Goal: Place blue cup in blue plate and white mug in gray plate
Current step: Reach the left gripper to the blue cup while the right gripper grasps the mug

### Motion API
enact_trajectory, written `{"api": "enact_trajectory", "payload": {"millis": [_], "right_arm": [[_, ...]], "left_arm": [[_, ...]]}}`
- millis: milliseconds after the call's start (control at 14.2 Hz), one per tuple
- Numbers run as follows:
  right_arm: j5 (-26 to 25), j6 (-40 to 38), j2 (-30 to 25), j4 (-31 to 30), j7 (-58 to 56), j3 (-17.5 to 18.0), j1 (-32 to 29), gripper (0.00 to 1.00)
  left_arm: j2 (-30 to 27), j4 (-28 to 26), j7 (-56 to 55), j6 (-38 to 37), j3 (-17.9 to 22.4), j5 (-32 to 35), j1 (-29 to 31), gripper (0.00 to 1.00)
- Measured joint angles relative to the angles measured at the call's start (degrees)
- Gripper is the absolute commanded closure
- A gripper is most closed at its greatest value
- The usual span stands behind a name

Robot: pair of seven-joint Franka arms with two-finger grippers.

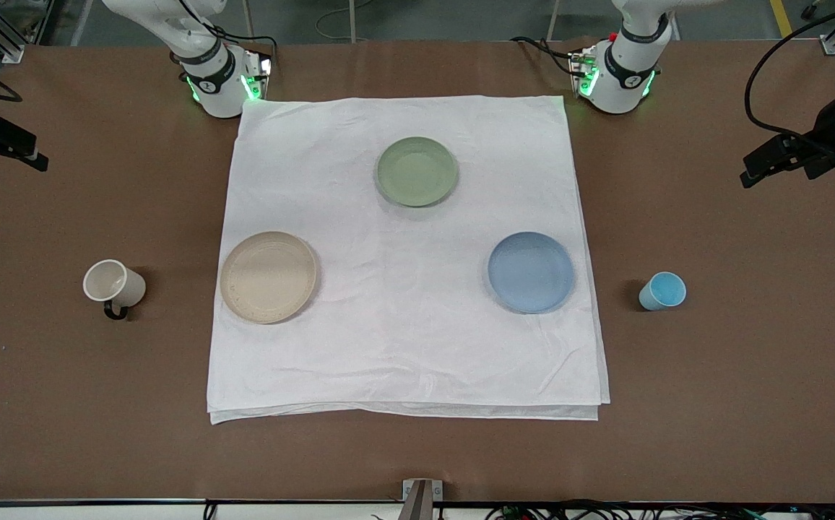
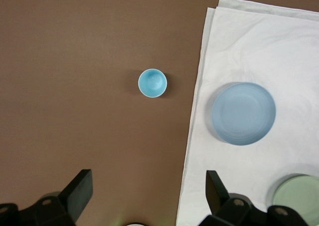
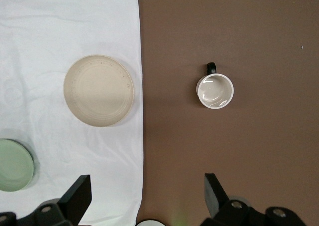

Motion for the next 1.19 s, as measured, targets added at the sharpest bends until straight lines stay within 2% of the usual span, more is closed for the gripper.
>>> {"api": "enact_trajectory", "payload": {"millis": [281, 421, 702, 912, 1053, 1193], "right_arm": [[-1.5, 0.0, 0.0, 0.0, -0.9, 0.0, 0.0, 0.00], [-1.8, -0.1, 0.0, 0.0, -1.1, -0.1, 0.0, 0.00], [-2.1, 0.1, 0.7, 0.0, -1.0, -0.3, 0.0, 0.00], [-2.2, 6.5, 8.2, -0.3, -1.1, -1.1, -1.3, 0.00], [-2.8, 13.7, 14.8, -0.1, -1.3, -1.4, -2.5, 0.00], [-3.3, 18.8, 19.0, -0.6, -1.3, -1.5, -3.1, 0.00]], "left_arm": [[0.7, 0.0, 0.1, -0.1, 0.0, 1.6, 0.0, 0.00], [3.2, -0.2, 0.7, 0.8, 0.0, 3.6, 0.1, 0.00], [12.4, -3.6, 1.3, 14.3, 0.2, 4.1, 0.5, 0.00], [17.5, -9.1, 1.3, 24.3, 0.2, 4.1, 0.7, 0.00], [18.3, -15.4, 1.2, 32.7, 0.2, 4.2, 1.4, 0.02], [18.4, -21.0, 1.2, 38.5, 0.3, 4.2, 3.4, 0.06]]}}
